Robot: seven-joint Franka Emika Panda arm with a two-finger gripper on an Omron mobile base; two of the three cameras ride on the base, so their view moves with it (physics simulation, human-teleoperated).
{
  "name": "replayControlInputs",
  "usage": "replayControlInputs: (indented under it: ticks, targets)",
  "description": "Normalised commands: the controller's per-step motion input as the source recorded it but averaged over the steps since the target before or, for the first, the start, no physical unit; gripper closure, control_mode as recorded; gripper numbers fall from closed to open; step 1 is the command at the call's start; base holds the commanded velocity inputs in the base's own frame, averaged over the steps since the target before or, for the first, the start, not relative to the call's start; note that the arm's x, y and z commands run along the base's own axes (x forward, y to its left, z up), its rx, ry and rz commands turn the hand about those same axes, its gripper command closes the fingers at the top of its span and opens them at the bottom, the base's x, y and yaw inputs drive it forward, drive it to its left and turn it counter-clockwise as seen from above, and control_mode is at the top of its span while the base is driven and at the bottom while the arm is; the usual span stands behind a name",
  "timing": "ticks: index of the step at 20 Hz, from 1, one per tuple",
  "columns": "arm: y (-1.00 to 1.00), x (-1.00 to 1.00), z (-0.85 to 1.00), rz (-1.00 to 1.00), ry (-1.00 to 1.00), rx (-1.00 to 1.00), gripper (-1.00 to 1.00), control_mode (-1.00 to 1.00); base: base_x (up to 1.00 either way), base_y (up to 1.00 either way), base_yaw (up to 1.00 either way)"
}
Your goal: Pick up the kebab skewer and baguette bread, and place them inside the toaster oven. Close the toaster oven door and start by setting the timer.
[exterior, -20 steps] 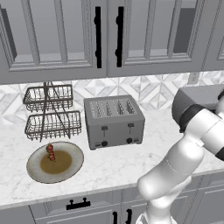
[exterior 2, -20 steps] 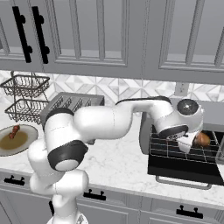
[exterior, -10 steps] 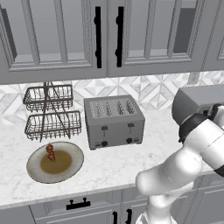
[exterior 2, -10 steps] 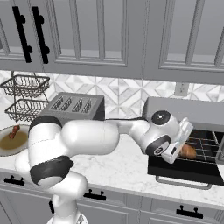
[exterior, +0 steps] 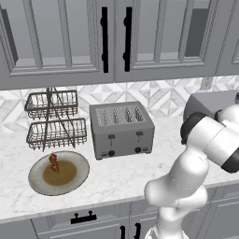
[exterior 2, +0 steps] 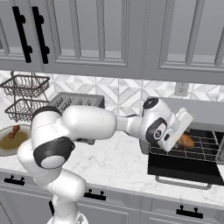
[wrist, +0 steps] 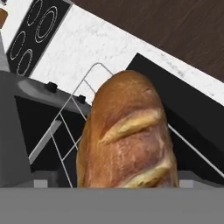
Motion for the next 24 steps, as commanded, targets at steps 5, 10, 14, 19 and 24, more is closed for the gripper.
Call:
replayControlInputs:
  ticks: [5,10,14,19,24]
  targets:
    - [0.01,0.07,0.49,-0.09,0.12,0.00,-1.00,-1.00,0.00,0.00,0.00]
    - [0.21,0.00,0.47,-0.01,0.01,0.07,-1.00,-1.00,0.00,0.00,0.00]
    - [0.26,0.08,0.49,0.00,-0.08,0.20,-1.00,-1.00,0.00,0.00,0.00]
    - [0.01,0.29,0.57,0.00,-0.37,0.24,-1.00,-1.00,0.00,0.00,0.00]
    - [-0.57,0.00,-0.18,-0.06,-0.14,0.09,-1.00,-1.00,0.00,0.00,0.00]
